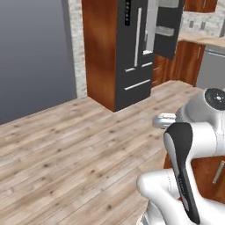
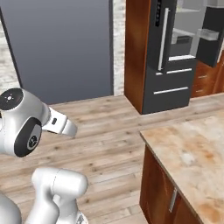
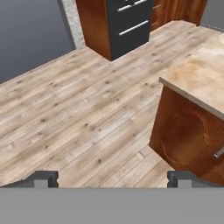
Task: Pick the pear and peach from the fridge and place them on the plate next to the blender to make a fruit smoothie.
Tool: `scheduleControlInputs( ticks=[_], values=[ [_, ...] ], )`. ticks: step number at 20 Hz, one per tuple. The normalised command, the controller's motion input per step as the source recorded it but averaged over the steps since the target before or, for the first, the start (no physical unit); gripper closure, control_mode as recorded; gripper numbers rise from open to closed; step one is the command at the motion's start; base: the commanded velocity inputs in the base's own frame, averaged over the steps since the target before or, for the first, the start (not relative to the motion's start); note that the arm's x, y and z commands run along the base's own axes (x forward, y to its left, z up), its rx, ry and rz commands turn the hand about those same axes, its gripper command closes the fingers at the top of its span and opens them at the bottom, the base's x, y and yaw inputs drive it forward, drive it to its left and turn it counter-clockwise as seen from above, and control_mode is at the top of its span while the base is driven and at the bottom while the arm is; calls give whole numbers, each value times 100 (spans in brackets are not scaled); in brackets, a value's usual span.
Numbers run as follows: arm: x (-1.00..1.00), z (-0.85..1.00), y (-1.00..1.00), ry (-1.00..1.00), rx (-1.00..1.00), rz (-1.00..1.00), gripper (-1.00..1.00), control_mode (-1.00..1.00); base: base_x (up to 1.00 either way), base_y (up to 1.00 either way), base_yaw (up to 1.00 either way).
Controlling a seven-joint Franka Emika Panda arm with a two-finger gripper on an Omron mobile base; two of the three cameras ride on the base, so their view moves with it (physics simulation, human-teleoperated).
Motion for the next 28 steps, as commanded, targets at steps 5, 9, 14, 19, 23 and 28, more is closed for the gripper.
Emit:
scheduleControlInputs(
  ticks=[5,9,14,19,23,28],
  values=[
    [0,0,0,0,0,0,-100,100,100,51,-13],
    [0,0,0,0,0,0,-100,100,100,54,-35],
    [0,0,0,0,0,0,-100,100,100,33,-55],
    [0,0,0,0,0,0,-100,100,100,18,-60],
    [0,0,0,0,0,0,-100,100,100,13,-61],
    [0,0,0,0,0,0,-100,100,100,4,-43]
  ],
)
